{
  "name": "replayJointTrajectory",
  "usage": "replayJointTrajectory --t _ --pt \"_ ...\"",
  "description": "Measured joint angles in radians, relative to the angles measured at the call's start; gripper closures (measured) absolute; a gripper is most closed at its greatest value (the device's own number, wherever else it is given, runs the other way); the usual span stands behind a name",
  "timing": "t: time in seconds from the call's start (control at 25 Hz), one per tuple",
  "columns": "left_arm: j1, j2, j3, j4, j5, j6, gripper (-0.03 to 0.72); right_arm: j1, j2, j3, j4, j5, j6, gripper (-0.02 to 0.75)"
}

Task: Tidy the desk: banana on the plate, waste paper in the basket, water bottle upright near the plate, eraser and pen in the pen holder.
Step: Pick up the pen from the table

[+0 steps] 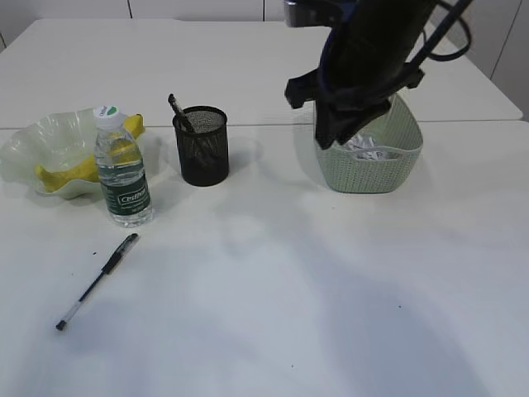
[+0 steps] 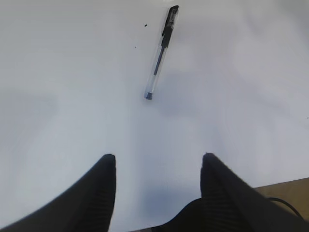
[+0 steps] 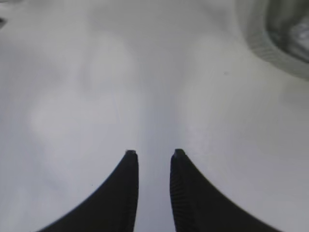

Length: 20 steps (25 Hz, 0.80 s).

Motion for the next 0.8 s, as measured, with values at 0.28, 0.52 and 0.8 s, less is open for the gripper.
replayJointTrajectory --t 0.28,0.52,0.8 --pt "0.000 0.000 0.000 -0.002 0.000 0.000 0.288 -0.020 -0.115 0.142 -0.141 0.002 0.055 0.560" --pt "0.000 0.000 0.000 0.006 0.000 0.000 0.288 -0.020 -0.255 0.457 -0.120 -0.080 0.055 0.560" --pt "0.000 0.000 0.000 -0.002 -0.079 0.000 0.288 -0.020 -0.392 0.605 -0.077 -0.165 0.056 0.560"
